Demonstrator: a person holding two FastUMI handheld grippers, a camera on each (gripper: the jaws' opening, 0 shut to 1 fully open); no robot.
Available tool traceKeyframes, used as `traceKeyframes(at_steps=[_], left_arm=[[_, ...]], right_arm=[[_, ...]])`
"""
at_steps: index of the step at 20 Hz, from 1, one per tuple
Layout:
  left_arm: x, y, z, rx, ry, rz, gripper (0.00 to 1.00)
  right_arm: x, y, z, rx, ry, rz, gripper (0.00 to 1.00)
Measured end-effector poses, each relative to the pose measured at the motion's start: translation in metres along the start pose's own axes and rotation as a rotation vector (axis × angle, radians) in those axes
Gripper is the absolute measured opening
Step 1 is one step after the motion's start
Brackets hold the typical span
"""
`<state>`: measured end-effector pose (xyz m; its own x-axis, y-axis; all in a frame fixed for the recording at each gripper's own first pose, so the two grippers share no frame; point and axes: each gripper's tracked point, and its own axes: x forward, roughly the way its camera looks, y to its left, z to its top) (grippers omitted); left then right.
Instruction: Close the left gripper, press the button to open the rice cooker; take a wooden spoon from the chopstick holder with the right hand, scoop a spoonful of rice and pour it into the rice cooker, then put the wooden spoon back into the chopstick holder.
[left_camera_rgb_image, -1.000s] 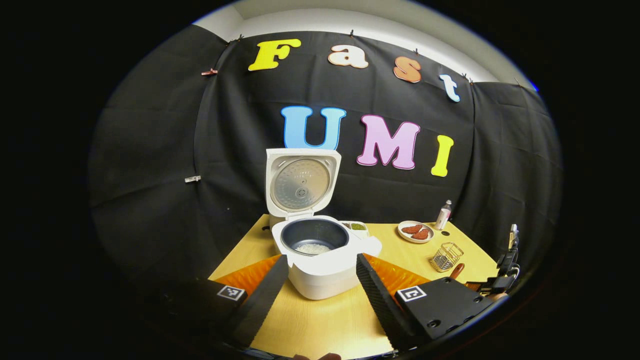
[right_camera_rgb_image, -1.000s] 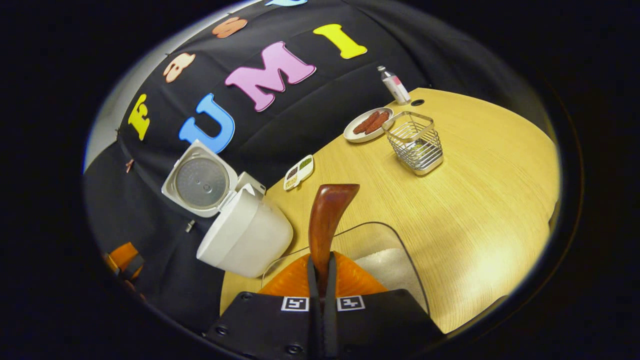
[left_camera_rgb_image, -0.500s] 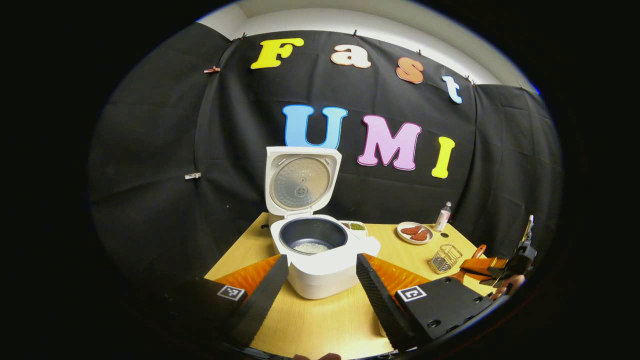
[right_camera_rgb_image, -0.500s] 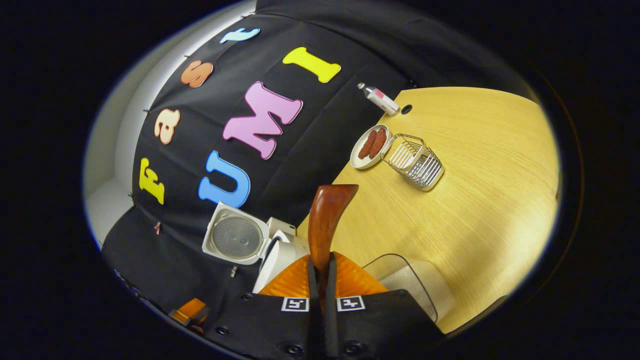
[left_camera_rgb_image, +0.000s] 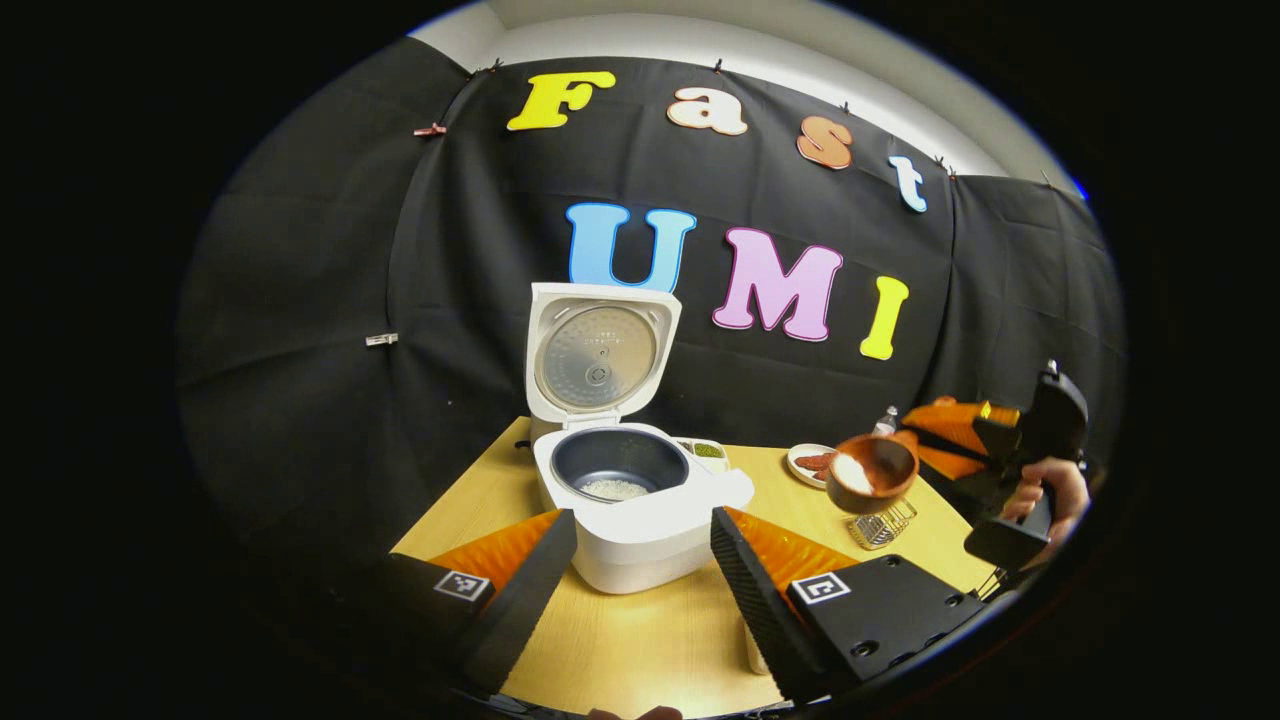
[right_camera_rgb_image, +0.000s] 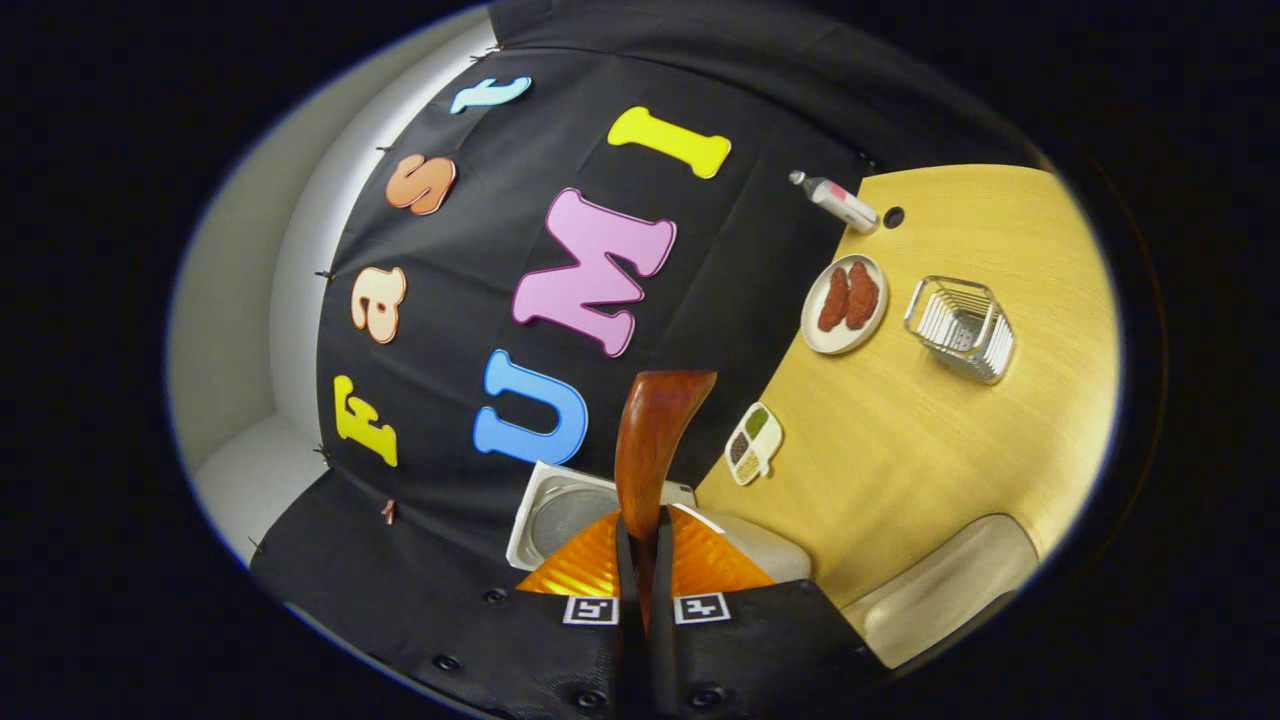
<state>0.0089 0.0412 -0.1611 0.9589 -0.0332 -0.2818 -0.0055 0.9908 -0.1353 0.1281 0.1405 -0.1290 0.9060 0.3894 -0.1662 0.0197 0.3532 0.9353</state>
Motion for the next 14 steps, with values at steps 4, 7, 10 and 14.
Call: traceKeyframes(at_steps=[4,7,10,14], left_arm=[[0.002,-0.001,-0.001,-0.009,-0.001,-0.014,0.94],[0.007,-0.002,-0.002,-0.007,-0.001,-0.019,0.93],[0.01,-0.002,-0.002,-0.018,0.003,-0.029,0.94],[0.011,0.002,-0.006,-0.023,0.013,-0.036,0.93]], right_arm=[[0.041,0.049,-0.014,-0.064,0.023,0.042,0.05],[0.075,0.073,-0.029,-0.052,0.037,0.052,0.05],[0.111,0.084,-0.046,-0.079,0.048,0.04,0.06],[0.156,0.083,-0.079,-0.173,0.074,0.017,0.05]])
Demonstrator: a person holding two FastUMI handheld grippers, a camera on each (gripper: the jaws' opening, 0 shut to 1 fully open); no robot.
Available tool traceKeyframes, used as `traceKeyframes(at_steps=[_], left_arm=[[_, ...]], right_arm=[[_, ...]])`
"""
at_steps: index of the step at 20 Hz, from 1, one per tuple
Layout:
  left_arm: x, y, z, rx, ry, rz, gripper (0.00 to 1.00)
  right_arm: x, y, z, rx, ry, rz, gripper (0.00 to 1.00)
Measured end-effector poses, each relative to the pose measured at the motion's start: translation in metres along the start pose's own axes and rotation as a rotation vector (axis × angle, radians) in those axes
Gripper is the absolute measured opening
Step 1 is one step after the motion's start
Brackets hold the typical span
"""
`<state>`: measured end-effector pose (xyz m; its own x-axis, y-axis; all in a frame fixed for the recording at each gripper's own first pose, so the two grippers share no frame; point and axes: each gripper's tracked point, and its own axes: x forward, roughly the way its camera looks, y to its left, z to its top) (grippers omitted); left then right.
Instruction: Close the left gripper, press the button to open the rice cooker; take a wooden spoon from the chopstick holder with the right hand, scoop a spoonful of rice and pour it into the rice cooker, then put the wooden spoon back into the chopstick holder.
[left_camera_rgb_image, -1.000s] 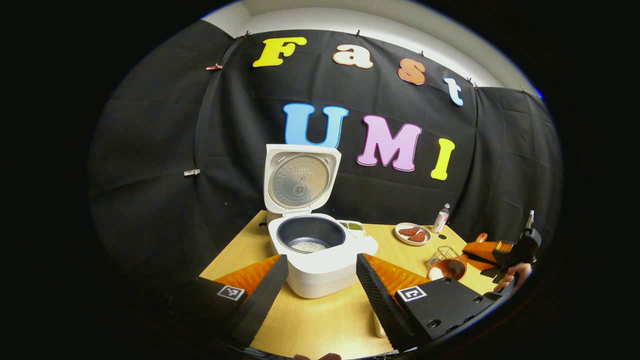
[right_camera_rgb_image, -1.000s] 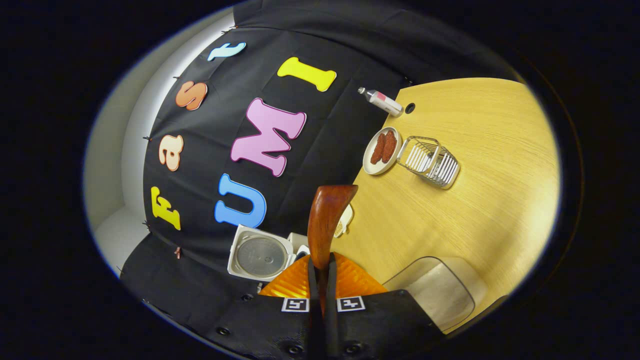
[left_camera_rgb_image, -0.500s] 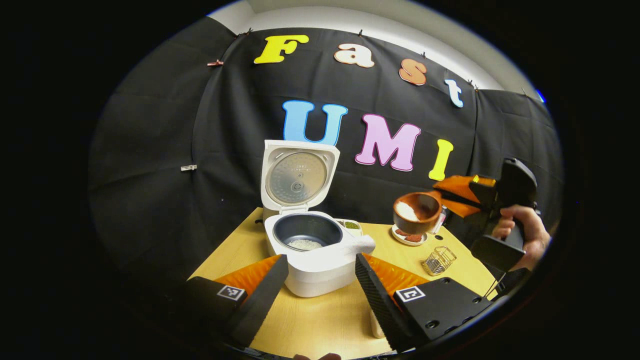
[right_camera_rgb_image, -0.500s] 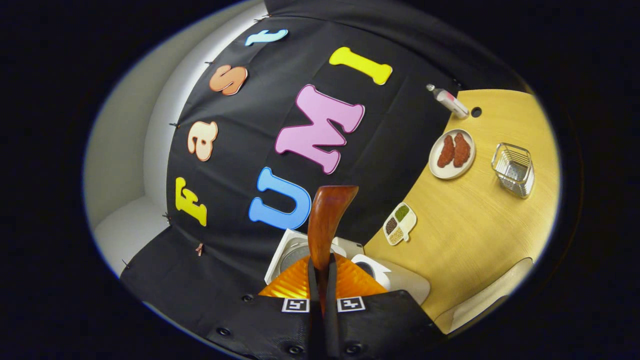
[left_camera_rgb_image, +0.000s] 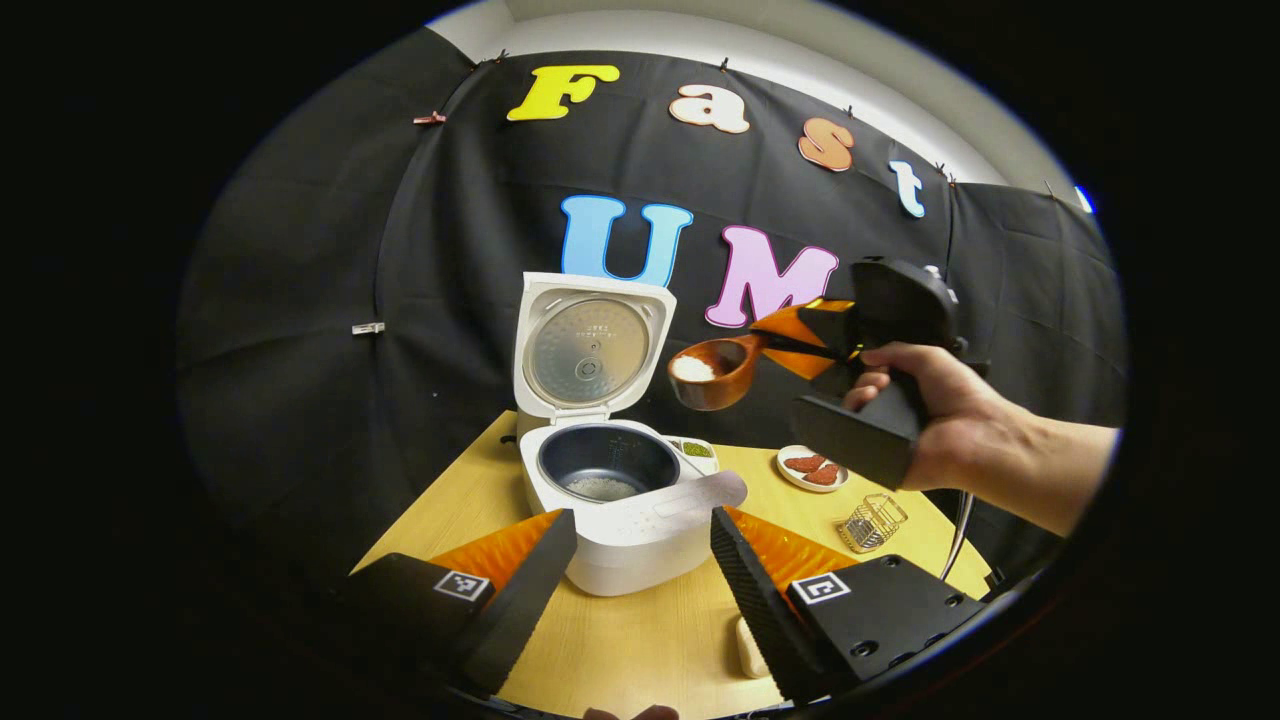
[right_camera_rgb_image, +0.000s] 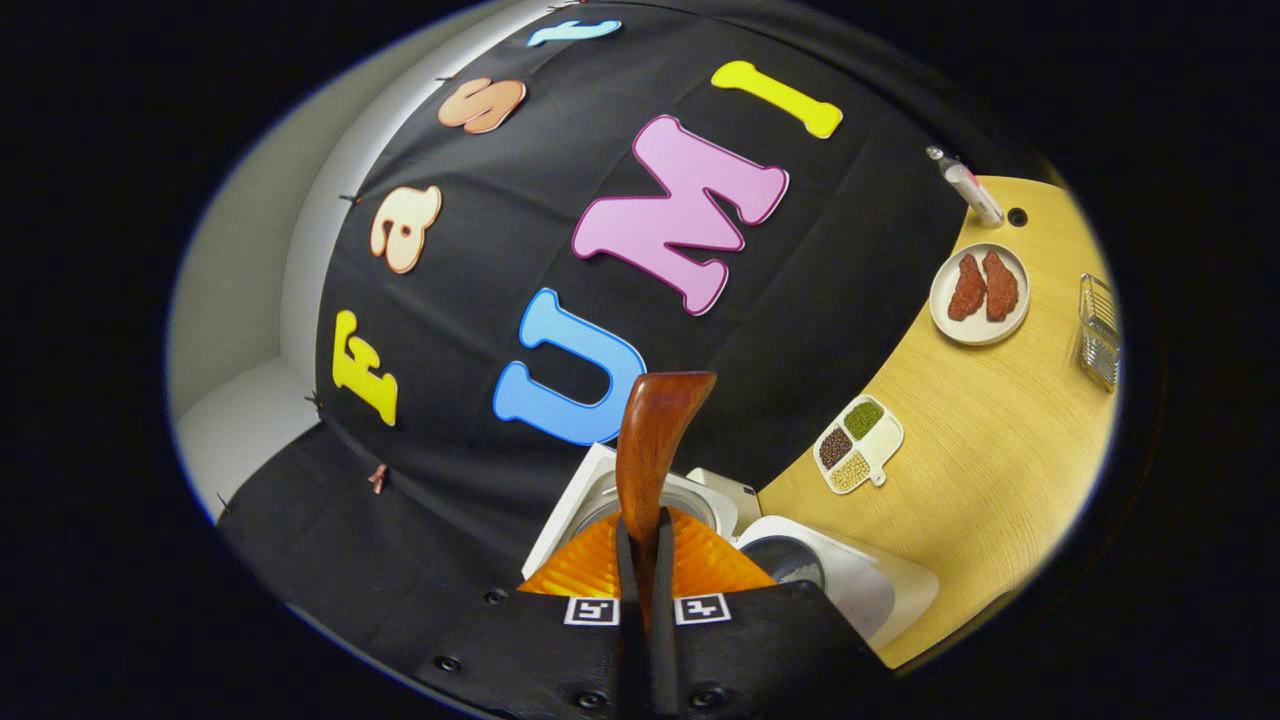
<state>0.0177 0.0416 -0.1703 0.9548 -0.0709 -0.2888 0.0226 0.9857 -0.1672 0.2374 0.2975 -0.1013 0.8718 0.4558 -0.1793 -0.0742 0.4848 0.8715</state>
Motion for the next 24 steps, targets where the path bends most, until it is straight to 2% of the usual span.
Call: traceKeyframes(at_steps=[5,13,16,24], left_arm=[[0.006,0.011,-0.006,-0.024,0.016,0.001,0.94],[0.013,0.031,-0.017,-0.067,0.028,0.015,0.94],[0.011,0.037,-0.018,-0.068,0.026,0.025,0.94],[0.007,0.049,-0.028,-0.071,0.041,0.039,0.94]], right_arm=[[0.049,-0.004,-0.021,-0.159,0.008,-0.036,0.05],[0.086,-0.024,-0.064,-0.404,0.072,-0.122,0.05],[0.087,-0.026,-0.081,-0.541,0.101,-0.125,0.05],[0.097,-0.003,-0.096,-0.837,0.116,-0.066,0.05]])
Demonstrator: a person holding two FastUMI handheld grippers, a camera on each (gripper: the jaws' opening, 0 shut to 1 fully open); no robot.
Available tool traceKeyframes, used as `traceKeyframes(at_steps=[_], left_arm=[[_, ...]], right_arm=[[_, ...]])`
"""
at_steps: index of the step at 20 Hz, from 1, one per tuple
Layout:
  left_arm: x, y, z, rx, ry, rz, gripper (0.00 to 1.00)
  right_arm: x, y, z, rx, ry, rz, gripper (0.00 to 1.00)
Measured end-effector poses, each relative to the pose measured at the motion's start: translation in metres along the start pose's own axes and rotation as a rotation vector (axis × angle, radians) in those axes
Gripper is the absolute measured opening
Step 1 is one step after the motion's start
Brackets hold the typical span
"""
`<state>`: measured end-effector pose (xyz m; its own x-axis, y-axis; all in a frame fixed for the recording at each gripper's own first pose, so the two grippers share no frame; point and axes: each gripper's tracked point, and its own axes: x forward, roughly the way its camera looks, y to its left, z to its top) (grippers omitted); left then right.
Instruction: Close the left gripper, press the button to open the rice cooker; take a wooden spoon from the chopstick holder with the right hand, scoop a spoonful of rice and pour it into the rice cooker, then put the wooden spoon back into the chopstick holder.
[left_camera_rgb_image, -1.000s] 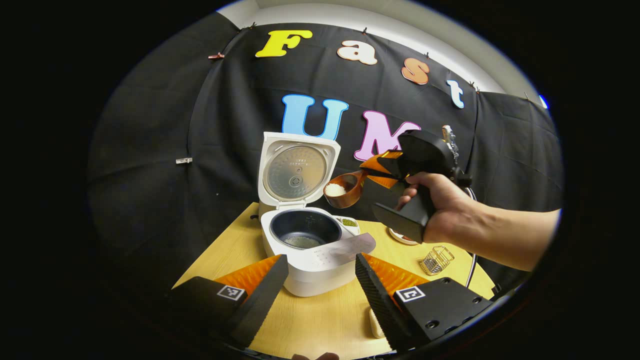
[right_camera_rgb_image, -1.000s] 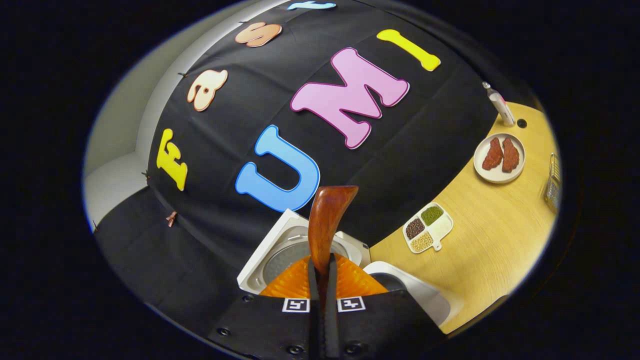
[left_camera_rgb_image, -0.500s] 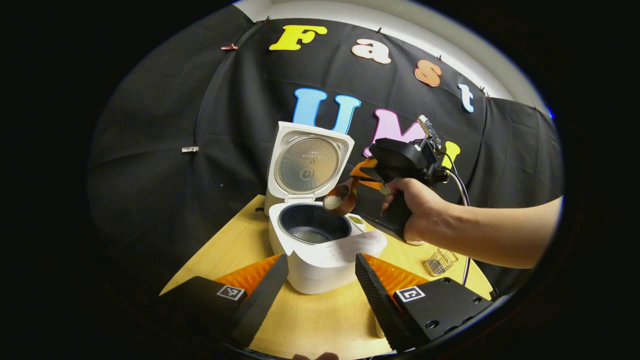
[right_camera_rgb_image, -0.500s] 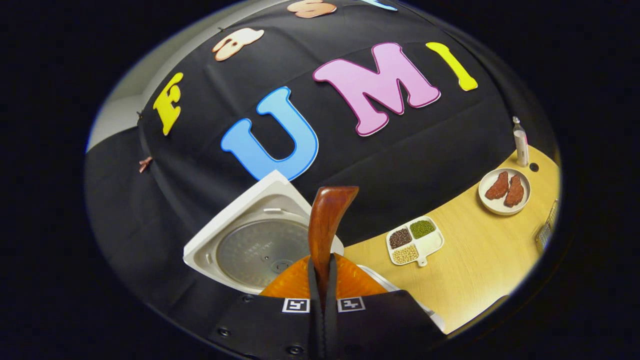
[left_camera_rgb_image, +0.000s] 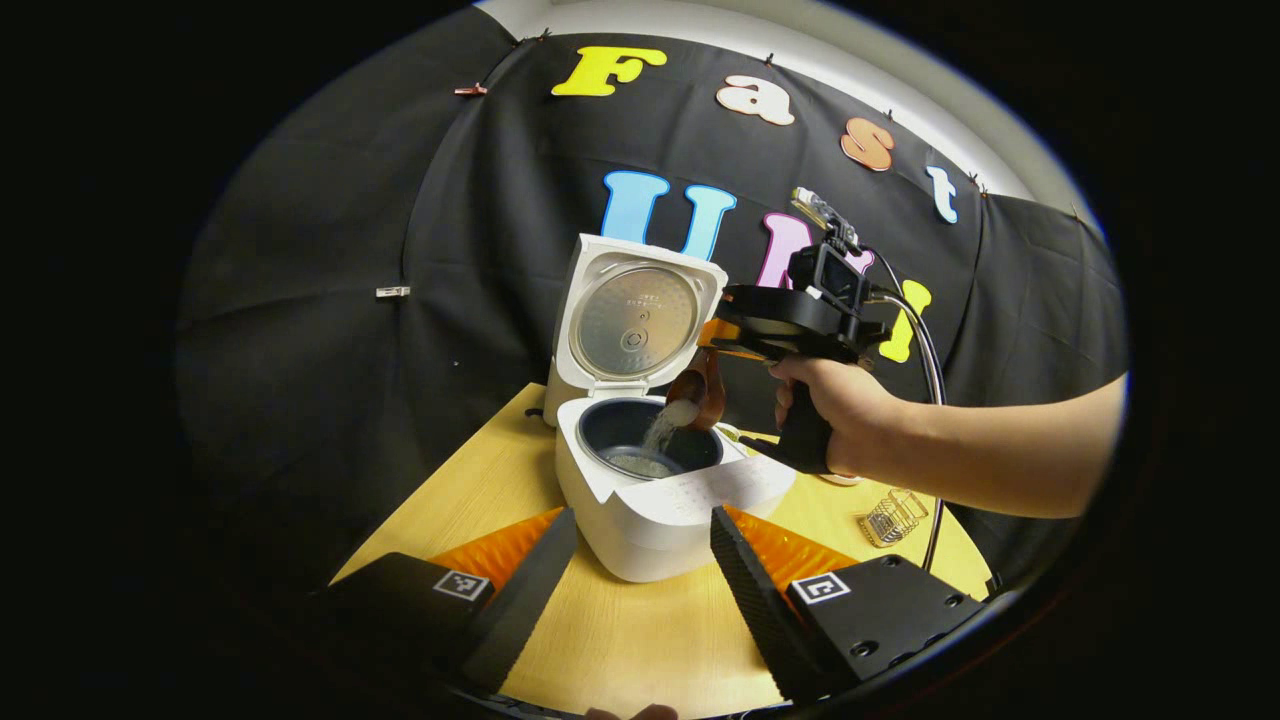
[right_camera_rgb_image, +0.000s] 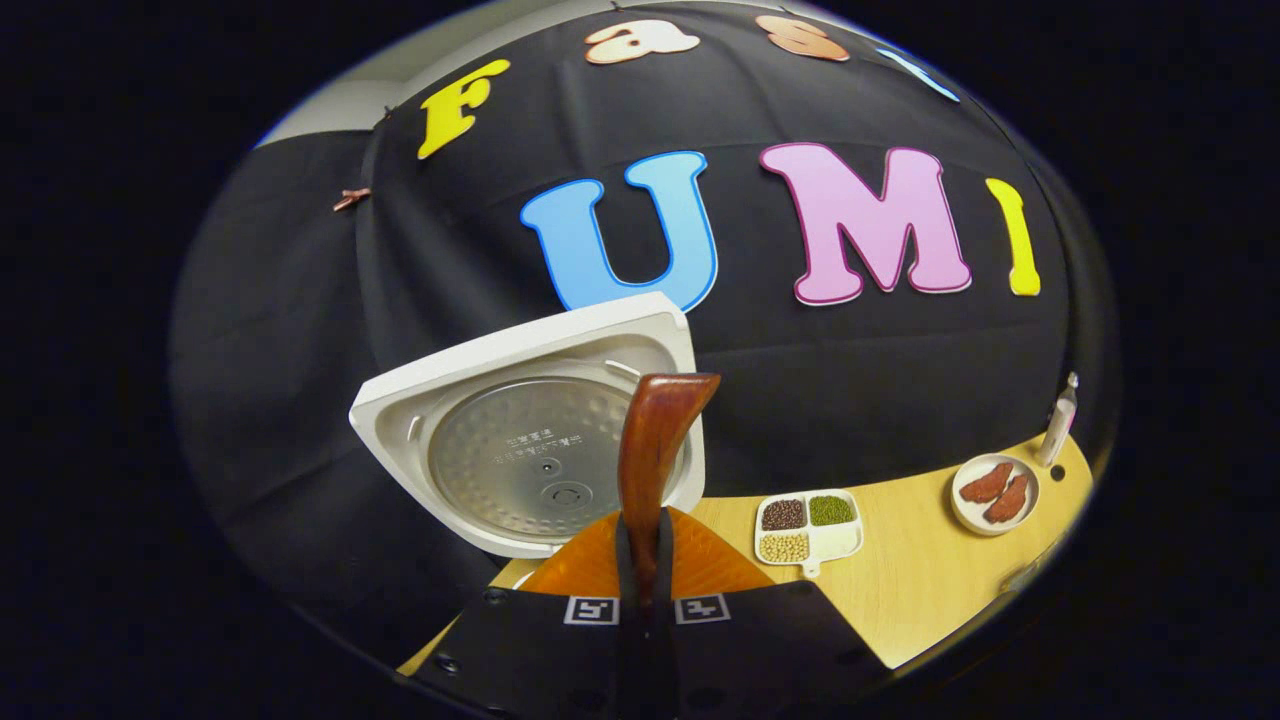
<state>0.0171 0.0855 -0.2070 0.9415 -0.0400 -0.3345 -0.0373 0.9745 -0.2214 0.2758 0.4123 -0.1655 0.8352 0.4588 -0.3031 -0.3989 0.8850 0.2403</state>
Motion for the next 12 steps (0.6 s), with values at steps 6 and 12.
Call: traceKeyframes(at_steps=[6,12], left_arm=[[0.0,0.002,-0.003,0.0,0.006,0.003,0.94],[-0.002,0.004,-0.001,-0.003,0.002,0.001,0.94]], right_arm=[[0.001,0.023,0.002,-0.272,-0.027,0.035,0.06],[-0.011,0.061,-0.01,-0.597,-0.061,0.137,0.05]])
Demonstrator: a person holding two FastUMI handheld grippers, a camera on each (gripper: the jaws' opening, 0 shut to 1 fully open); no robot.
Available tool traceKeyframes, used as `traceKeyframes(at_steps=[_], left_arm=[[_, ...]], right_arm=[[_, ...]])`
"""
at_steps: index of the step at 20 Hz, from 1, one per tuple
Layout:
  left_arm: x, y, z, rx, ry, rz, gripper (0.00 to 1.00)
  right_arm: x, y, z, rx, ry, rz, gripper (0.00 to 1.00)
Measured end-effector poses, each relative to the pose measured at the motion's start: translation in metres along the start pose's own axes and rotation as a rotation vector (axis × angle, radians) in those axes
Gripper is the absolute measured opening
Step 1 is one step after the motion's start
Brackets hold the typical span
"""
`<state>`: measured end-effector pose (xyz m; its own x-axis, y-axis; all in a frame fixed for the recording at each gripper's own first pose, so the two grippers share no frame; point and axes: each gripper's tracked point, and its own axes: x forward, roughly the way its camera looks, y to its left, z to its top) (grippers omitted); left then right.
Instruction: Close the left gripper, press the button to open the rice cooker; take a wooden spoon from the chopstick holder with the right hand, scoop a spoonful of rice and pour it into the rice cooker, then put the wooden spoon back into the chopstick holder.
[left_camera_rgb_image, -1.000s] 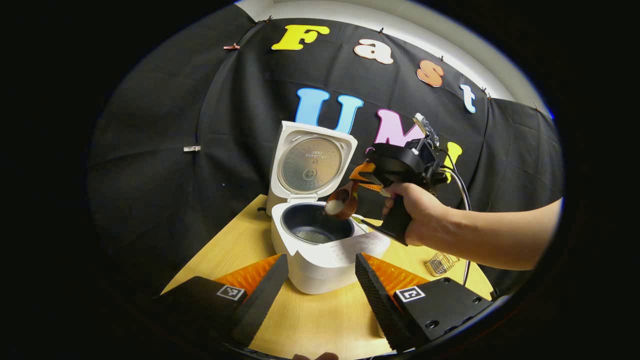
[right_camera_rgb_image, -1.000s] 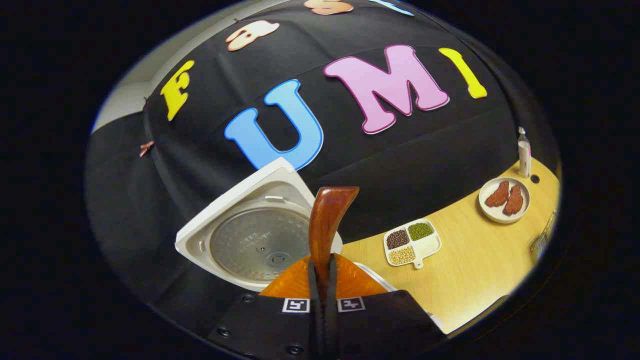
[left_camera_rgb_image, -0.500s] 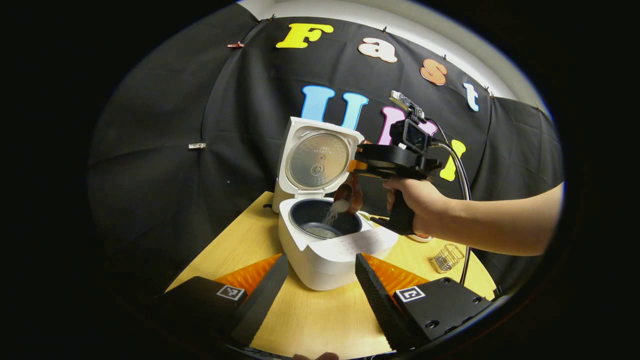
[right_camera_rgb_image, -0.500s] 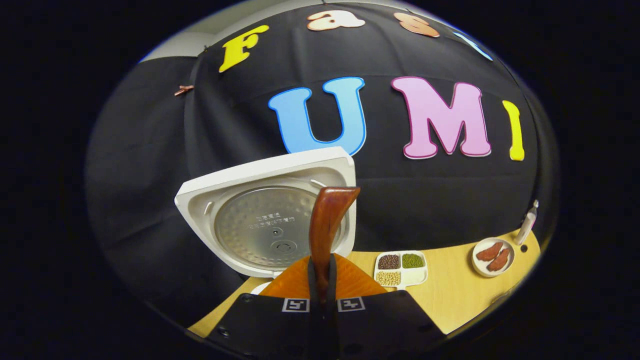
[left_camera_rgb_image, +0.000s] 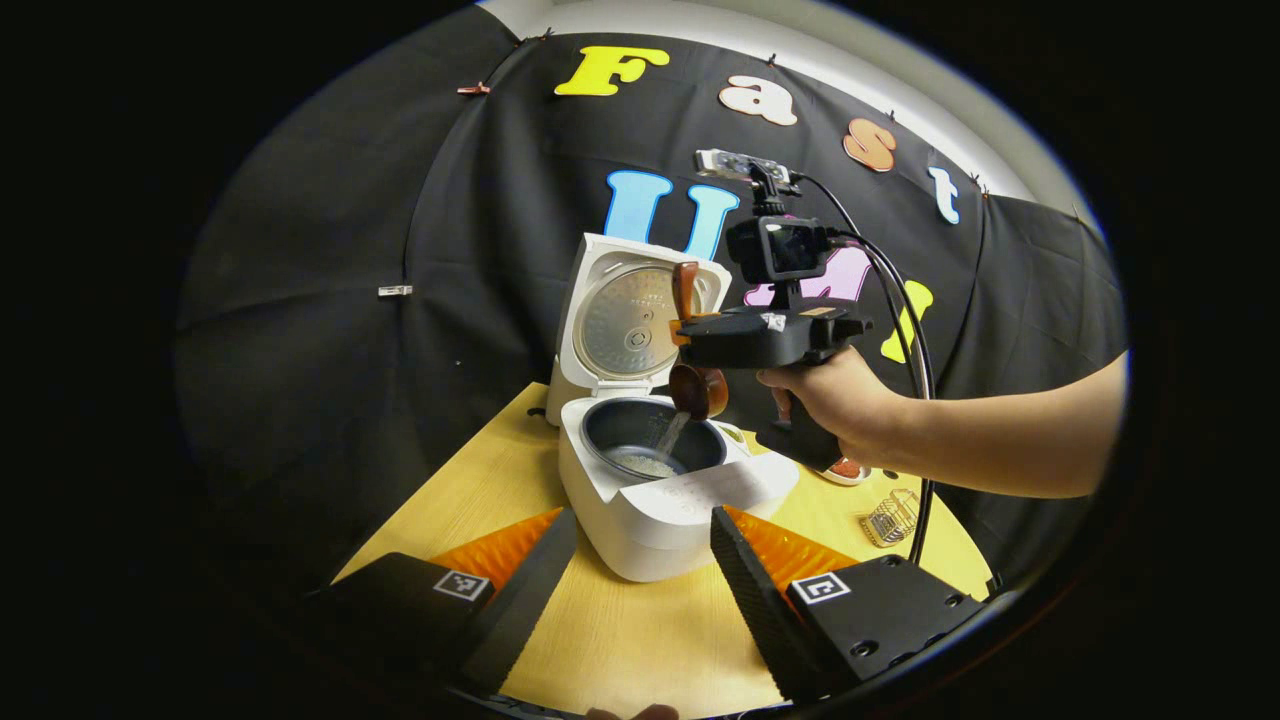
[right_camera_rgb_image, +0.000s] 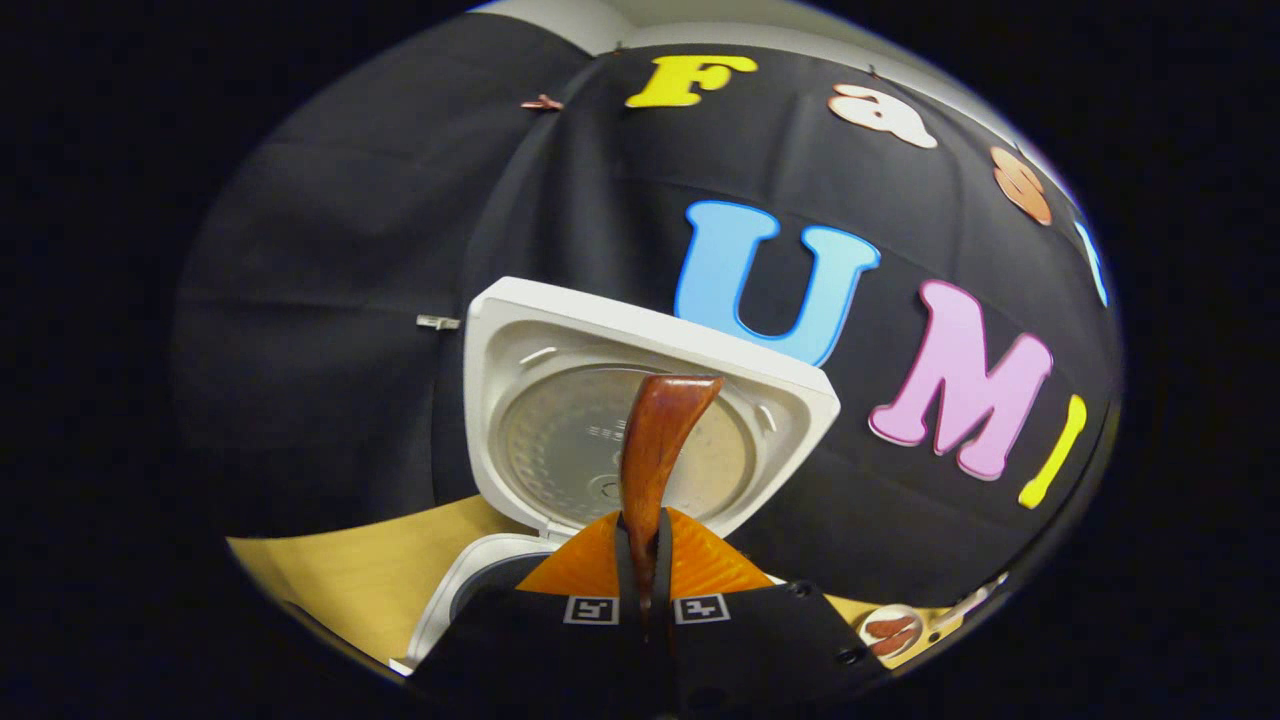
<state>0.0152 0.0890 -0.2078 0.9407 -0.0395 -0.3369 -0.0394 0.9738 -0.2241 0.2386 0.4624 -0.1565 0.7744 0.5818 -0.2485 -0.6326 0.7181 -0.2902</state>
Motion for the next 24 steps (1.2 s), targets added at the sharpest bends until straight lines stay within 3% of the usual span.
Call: traceKeyframes(at_steps=[7,9,16,17,19,24], left_arm=[[0.002,-0.004,0.0,0.01,-0.003,-0.008,0.94],[0.001,-0.006,0.001,0.013,-0.004,-0.009,0.94],[0.001,-0.011,0.0,0.01,0.002,-0.014,0.94],[0.001,-0.012,-0.001,0.009,0.002,-0.015,0.94],[0.001,-0.015,-0.001,0.014,0.002,-0.018,0.94],[0.003,-0.032,0.002,0.028,0.0,-0.033,0.94]], right_arm=[[-0.01,0.022,0.002,-0.29,-0.055,0.051,0.05],[-0.012,0.027,-0.004,-0.276,-0.053,0.074,0.05],[-0.01,-0.01,-0.013,0.137,0.024,0.005,0.06],[-0.013,-0.014,-0.015,0.201,0.031,0.007,0.1],[-0.02,-0.022,-0.017,0.355,0.042,0.011,0.06],[-0.047,-0.056,-0.005,0.643,-0.012,-0.015,0.06]])
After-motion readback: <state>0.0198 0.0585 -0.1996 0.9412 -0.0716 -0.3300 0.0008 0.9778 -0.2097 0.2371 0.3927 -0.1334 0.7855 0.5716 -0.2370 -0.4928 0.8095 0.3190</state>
